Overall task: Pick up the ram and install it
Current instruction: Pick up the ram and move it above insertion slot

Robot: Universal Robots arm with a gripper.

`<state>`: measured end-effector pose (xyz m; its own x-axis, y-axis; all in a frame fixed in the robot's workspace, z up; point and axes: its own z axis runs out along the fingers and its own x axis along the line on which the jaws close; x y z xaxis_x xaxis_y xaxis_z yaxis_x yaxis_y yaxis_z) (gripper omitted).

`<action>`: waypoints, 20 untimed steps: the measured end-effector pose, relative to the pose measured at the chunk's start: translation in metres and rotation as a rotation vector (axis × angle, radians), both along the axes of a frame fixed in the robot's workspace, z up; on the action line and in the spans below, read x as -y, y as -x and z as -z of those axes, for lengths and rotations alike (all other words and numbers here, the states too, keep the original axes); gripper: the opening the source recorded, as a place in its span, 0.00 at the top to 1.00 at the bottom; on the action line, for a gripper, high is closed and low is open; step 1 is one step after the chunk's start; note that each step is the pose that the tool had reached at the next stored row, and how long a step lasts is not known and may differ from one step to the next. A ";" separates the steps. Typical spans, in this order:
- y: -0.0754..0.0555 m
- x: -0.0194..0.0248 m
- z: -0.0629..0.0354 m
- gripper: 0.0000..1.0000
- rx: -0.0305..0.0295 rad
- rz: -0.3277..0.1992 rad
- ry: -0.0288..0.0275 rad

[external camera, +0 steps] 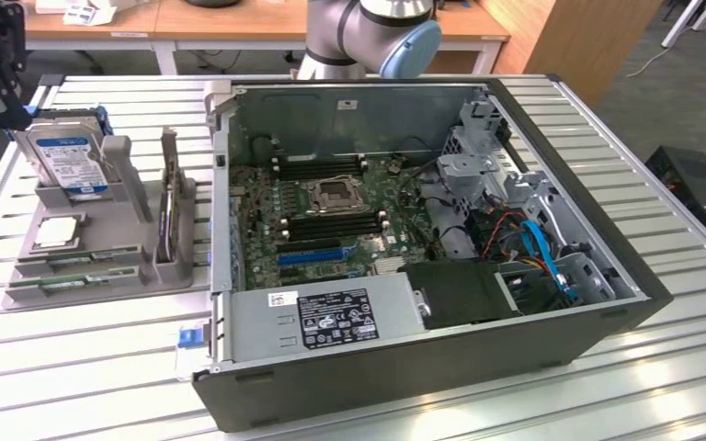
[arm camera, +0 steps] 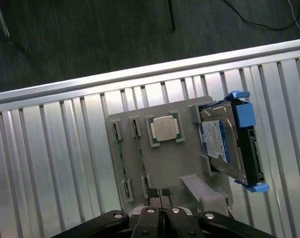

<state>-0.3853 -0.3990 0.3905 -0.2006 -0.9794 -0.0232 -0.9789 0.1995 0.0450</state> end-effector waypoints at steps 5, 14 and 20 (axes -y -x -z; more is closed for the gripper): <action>0.000 0.0000 0.0000 0.89 0.0001 -0.006 0.0000; 0.000 0.0000 0.0000 0.89 0.0000 -0.089 0.0001; 0.000 0.0000 0.0000 0.89 0.0001 -0.089 0.0000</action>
